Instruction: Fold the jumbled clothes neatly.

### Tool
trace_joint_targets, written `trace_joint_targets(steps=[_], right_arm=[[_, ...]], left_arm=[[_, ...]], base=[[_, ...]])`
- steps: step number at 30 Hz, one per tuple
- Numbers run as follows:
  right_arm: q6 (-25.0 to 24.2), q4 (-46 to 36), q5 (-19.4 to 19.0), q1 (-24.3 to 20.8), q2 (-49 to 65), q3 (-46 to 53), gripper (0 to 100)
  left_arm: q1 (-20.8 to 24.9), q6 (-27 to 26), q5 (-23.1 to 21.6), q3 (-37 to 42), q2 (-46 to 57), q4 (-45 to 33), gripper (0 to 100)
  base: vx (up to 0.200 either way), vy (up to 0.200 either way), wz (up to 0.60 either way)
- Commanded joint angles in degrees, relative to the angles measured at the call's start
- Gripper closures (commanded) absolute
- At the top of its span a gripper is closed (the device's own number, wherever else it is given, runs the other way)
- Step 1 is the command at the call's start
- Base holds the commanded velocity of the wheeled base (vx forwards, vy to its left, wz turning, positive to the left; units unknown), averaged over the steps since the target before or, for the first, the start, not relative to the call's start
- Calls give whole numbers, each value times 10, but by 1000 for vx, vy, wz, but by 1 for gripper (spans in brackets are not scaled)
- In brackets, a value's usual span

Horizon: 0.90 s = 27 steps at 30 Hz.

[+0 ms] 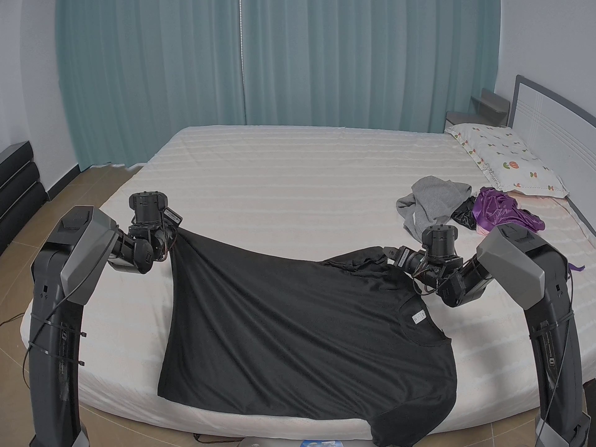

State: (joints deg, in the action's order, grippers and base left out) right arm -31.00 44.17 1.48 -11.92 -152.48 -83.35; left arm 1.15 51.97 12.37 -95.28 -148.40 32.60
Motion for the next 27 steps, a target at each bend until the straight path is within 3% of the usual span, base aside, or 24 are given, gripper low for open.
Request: trace_joint_targets(steps=[1, 6, 7, 17, 27], right_arm=[[1, -2, -2, -7, 11, 13, 0], [16, -7, -4, -21, 17, 32, 0], [19, -13, -4, -22, 17, 33, 100], [24, -57, 5, -17, 19, 28, 100], [17, -53, 13, 27, 61, 9, 100]], left_arm=[[2, -1, 0, 5, 0, -1, 100], [4, -1, 0, 11, 1, -1, 100], [4, -1, -1, 12, 1, -1, 100], [5, -1, -1, 19, 4, -1, 100], [7, -1, -1, 25, 5, 2, 100]], base=[[0, 0, 0], [0, 0, 0], [0, 0, 0], [0, 0, 0], [0, 0, 0]])
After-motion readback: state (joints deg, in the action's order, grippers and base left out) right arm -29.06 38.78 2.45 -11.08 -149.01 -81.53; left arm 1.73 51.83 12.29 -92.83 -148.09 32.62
